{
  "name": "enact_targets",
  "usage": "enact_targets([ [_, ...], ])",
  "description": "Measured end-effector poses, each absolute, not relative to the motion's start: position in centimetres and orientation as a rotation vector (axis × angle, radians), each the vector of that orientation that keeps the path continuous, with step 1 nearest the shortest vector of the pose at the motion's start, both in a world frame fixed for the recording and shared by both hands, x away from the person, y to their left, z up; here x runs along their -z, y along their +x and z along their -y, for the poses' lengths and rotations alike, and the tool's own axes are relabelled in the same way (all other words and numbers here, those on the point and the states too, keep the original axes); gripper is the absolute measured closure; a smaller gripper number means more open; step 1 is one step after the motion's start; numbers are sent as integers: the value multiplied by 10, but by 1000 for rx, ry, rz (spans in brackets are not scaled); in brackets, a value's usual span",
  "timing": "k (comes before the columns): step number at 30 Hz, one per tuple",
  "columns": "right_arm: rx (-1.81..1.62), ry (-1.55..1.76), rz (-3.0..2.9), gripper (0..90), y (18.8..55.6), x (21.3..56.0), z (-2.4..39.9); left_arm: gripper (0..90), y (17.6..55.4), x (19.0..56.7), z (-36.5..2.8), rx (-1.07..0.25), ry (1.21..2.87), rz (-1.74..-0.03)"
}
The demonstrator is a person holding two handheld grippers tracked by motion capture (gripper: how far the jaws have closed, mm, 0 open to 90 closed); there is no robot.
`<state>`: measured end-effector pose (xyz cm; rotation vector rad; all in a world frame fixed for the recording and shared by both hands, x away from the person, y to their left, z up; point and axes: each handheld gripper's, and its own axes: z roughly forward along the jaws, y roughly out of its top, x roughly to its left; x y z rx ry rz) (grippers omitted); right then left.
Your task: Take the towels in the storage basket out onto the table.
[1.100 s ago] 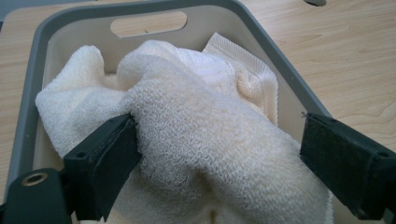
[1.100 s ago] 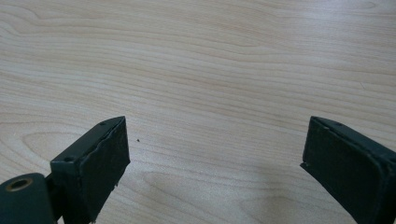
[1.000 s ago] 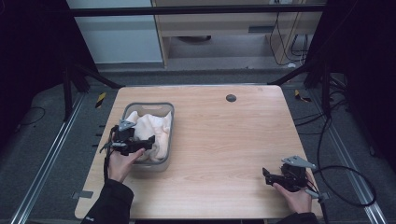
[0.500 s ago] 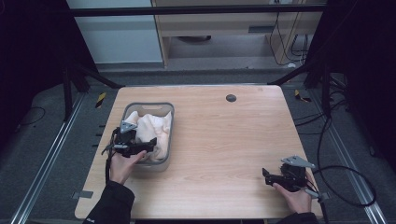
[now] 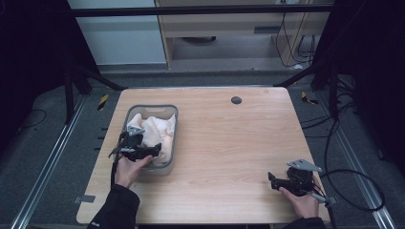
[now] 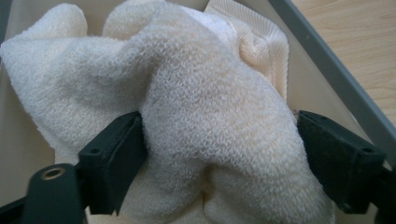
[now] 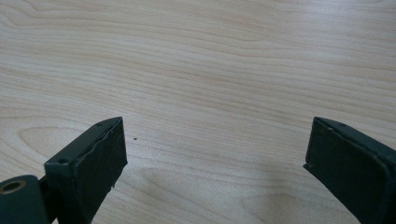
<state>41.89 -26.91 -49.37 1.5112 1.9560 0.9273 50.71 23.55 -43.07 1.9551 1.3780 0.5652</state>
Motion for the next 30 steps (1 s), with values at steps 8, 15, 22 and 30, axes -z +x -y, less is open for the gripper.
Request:
enact_targets([
  [8,-925,1506,-1959,53,419,494,269,369,506,433,-240,-554,1960,-1418],
  [15,-929,1507,-1960,54,419,494,269,520,504,435,-242,-560,1976,-1405],
  [22,-933,1506,-1963,57,419,494,269,608,501,433,-246,-548,1940,-1406],
  [30,-933,1507,-1962,59,419,494,269,622,493,421,-258,-541,1855,-1369],
])
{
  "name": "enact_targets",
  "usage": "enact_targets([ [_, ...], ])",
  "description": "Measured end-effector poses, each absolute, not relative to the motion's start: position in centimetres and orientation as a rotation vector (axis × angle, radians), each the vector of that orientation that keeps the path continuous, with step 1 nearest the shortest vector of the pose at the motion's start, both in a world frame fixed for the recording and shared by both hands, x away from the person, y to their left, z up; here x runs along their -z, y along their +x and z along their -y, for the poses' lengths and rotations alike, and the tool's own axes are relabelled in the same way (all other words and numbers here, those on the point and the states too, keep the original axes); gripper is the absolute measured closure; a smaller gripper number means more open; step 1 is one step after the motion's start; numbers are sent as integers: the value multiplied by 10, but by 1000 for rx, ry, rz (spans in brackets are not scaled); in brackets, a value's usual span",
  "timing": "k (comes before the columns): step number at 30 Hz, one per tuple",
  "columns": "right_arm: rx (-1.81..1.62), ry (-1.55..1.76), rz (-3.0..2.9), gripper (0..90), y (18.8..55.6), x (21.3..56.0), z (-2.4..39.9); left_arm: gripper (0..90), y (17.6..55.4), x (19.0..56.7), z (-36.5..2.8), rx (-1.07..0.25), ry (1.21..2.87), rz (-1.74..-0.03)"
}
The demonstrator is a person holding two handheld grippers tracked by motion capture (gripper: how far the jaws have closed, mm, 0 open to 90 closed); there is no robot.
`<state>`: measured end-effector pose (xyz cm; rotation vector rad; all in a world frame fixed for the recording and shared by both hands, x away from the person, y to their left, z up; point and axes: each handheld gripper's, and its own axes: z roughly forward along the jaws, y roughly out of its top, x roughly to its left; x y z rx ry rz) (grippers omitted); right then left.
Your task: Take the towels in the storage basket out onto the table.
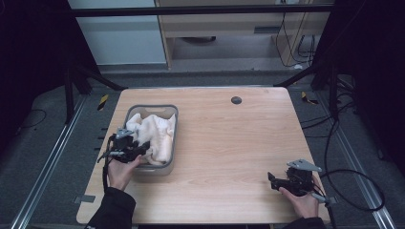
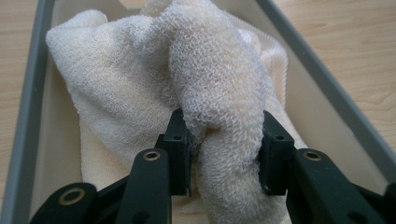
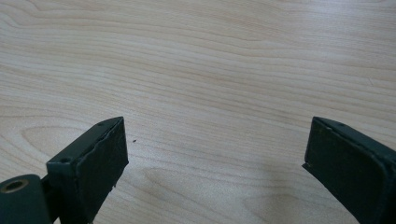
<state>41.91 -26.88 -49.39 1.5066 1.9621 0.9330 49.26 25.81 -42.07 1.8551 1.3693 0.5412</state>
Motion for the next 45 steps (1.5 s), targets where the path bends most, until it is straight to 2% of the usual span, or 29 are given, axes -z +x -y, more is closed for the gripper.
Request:
enact_targets([
  [12,-933,1505,-1962,60,419,494,269,624,477,384,-258,-571,1770,-1283],
  [45,-933,1502,-1958,66,419,494,269,631,463,326,-265,-607,1631,-1181],
])
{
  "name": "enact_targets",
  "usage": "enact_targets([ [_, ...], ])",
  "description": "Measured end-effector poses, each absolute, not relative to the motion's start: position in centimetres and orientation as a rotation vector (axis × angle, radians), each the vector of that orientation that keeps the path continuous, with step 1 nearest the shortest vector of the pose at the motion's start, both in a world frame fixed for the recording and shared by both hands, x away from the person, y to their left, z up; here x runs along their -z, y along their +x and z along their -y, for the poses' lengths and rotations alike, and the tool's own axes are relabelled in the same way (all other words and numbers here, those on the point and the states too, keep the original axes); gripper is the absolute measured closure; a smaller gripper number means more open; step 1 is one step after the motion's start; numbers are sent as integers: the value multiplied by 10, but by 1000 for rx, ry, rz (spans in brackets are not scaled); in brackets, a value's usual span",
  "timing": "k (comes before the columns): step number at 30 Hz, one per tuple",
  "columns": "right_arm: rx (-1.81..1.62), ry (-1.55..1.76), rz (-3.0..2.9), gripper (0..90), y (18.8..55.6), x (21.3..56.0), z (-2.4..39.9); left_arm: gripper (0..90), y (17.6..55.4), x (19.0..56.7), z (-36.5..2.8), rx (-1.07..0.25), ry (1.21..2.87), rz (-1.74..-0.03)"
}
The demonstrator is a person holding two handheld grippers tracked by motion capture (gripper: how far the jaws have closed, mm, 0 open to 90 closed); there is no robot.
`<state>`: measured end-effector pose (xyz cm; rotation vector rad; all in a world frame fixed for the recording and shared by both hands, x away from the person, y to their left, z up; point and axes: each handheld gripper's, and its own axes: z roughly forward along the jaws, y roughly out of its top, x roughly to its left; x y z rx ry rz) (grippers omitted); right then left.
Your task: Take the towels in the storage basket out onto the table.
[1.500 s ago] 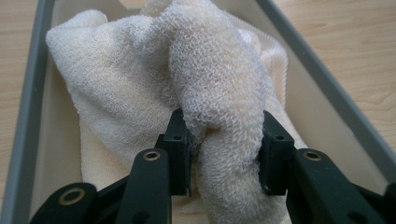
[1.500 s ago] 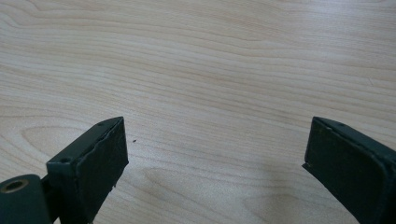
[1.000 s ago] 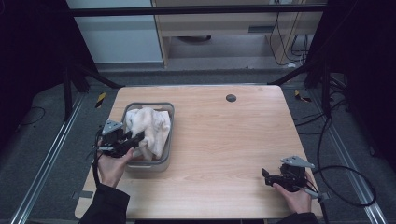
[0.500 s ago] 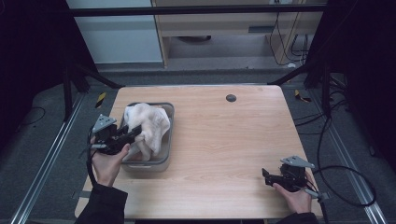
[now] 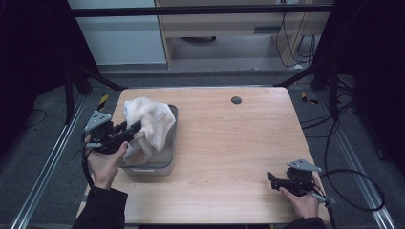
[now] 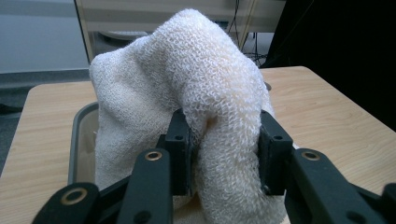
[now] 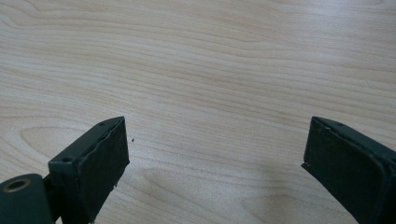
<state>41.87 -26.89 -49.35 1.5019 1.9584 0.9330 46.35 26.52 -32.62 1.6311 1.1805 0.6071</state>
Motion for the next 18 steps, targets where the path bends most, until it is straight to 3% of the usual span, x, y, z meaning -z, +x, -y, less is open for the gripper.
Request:
enact_targets([
  [18,-929,1497,-1958,69,419,494,269,630,455,302,-261,-621,1614,-1123],
])
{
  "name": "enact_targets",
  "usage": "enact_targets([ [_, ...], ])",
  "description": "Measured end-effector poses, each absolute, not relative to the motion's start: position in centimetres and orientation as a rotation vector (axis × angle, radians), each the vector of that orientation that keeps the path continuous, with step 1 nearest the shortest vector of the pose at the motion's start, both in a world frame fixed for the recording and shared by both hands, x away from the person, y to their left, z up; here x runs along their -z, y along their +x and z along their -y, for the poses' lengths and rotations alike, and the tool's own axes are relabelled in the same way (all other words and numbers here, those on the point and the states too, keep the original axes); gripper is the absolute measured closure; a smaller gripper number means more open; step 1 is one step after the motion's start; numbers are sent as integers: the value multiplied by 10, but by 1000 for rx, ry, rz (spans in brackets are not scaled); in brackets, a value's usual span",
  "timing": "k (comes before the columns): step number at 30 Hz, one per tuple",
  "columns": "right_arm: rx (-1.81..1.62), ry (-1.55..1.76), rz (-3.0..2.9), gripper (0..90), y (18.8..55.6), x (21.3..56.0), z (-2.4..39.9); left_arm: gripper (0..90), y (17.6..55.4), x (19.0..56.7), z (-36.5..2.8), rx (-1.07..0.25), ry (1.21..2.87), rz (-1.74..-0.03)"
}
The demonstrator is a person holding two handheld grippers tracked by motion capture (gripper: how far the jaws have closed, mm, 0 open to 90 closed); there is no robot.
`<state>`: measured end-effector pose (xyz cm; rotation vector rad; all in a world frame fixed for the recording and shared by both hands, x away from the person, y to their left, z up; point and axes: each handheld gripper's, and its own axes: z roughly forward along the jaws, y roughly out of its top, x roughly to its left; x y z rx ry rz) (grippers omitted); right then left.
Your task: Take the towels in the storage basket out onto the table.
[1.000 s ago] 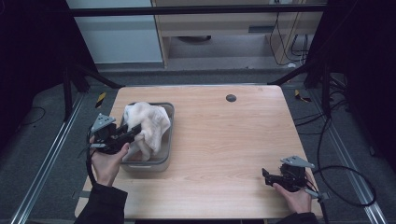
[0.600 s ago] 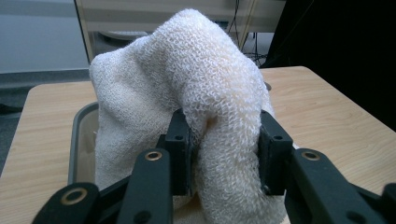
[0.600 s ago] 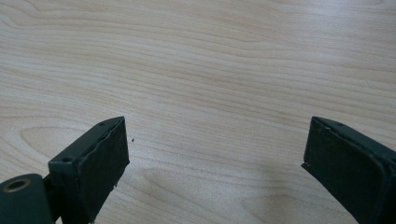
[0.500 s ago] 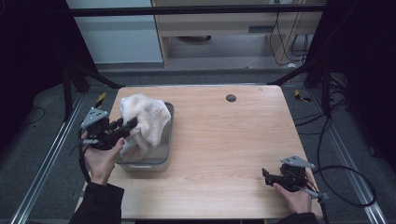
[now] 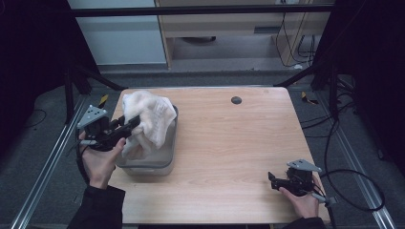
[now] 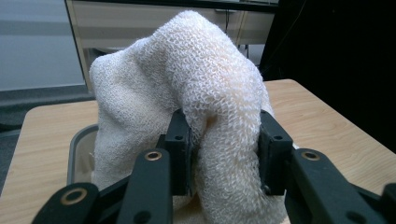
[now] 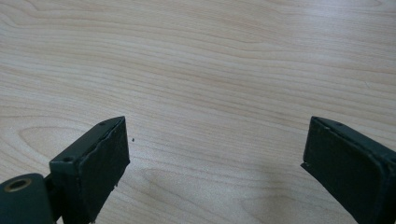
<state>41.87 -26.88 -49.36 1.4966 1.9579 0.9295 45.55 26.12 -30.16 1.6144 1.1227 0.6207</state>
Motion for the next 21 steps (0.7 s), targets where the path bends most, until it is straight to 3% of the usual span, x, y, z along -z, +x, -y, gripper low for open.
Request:
enact_targets([
  [21,-927,1491,-1952,71,418,493,269,630,446,275,-236,-616,1635,-1025],
])
